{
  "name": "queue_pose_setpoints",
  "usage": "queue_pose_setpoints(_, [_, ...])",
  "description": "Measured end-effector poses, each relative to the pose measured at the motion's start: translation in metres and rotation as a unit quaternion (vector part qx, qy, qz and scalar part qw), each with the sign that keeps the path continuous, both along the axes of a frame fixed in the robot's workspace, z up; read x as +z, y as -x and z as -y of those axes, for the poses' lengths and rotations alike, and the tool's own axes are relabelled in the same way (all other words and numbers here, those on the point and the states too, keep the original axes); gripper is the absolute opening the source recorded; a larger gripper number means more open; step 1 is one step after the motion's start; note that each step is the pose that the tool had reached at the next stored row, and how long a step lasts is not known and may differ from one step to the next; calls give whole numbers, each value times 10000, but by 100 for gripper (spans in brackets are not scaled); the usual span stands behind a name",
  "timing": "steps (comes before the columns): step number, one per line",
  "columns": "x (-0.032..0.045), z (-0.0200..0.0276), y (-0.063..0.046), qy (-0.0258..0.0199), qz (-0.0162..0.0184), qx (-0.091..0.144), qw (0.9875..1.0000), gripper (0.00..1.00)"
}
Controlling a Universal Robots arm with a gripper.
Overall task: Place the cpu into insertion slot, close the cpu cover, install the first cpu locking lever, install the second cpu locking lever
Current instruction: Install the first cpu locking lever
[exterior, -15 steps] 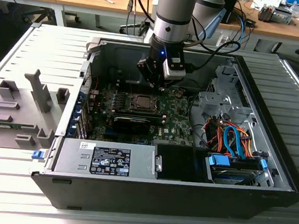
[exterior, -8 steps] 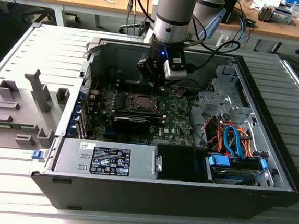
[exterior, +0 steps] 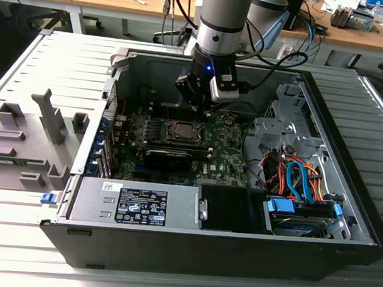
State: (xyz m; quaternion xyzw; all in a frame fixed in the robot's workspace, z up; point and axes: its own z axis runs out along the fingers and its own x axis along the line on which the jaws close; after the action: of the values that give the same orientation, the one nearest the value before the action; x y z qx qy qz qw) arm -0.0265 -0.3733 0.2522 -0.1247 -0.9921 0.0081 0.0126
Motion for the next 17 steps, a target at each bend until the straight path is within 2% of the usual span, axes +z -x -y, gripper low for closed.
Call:
queue_pose_setpoints(6, [0, 0, 0, 0, 0, 0, 10000, 11])
queue_pose_setpoints(7, [0, 0, 1, -8, 0, 0, 10000, 11])
queue_pose_setpoints(9, [0, 0, 0, -88, 0, 1, 10000, 11])
queue_pose_setpoints(11, [0, 0, 1, -119, 0, 0, 9999, 11])
queue_pose_setpoints(17, [0, 0, 0, -131, 0, 1, 9999, 11])
